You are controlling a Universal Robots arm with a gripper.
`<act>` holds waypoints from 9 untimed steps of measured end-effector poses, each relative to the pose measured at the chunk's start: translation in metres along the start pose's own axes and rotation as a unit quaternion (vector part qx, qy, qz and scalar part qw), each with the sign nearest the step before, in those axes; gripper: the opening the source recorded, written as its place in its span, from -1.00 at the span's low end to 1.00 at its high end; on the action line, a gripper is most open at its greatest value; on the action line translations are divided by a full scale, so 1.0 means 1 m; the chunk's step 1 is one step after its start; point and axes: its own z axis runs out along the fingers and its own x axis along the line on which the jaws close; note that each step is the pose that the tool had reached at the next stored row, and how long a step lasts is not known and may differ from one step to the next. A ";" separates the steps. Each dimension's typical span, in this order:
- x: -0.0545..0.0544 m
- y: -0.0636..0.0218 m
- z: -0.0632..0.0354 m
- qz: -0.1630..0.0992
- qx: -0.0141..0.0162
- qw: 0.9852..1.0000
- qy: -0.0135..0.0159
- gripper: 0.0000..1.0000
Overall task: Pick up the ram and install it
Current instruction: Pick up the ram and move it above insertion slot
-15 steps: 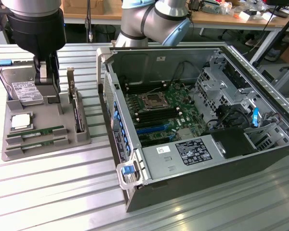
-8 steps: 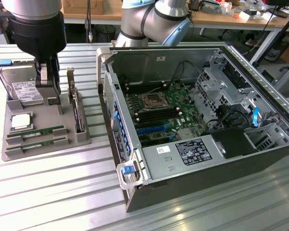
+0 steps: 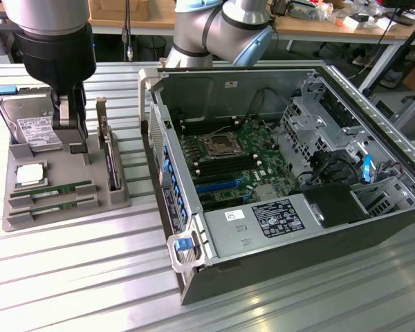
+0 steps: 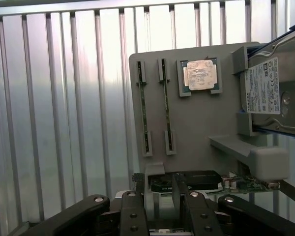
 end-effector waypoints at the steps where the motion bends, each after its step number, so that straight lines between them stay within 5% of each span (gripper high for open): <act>1: 0.000 0.0000 0.0008 0.000 0.000 1.000 0.000 -0.28; 9: 0.000 0.0000 0.0070 0.000 0.000 1.000 0.000 -0.28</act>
